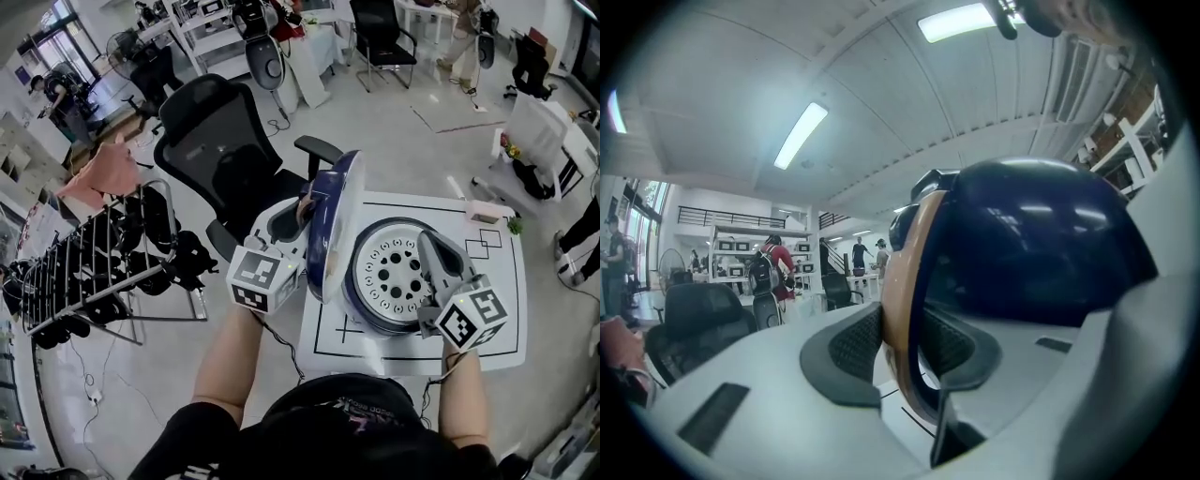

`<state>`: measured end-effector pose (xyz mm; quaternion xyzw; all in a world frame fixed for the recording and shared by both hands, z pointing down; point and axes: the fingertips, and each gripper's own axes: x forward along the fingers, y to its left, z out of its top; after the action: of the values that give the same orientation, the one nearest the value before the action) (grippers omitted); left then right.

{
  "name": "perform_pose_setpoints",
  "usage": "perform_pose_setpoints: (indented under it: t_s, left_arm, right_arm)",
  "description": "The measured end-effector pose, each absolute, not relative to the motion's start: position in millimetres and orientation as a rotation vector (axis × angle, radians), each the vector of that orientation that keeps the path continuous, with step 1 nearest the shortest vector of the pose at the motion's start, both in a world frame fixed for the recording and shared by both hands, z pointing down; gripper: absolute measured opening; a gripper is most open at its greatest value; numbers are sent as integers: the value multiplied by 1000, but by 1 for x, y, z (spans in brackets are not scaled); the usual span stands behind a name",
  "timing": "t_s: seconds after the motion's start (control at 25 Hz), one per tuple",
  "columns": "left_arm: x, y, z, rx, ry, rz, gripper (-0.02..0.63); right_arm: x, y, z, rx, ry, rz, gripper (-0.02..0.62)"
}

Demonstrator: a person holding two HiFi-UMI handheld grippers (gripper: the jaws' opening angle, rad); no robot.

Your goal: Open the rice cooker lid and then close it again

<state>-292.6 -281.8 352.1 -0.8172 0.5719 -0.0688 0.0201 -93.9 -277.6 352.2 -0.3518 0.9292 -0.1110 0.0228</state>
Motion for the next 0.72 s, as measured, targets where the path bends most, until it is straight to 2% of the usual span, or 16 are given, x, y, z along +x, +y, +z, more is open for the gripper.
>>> perform_pose_setpoints:
  t_s: [0.24,0.36,0.72]
  left_arm:
    - [-293,-281,352,-2521,1785,-202,122]
    - [-297,-277,352,-2467,1832,-230,154]
    - [-305,-234,343,-2301,2038,-226,188]
  right_arm:
    - [-103,-276,353,-1042,2903,-342,2]
    - [-103,-273,349,-1012,2914,-335,2]
    - [-92,-253,343,-866,2961,-338,2]
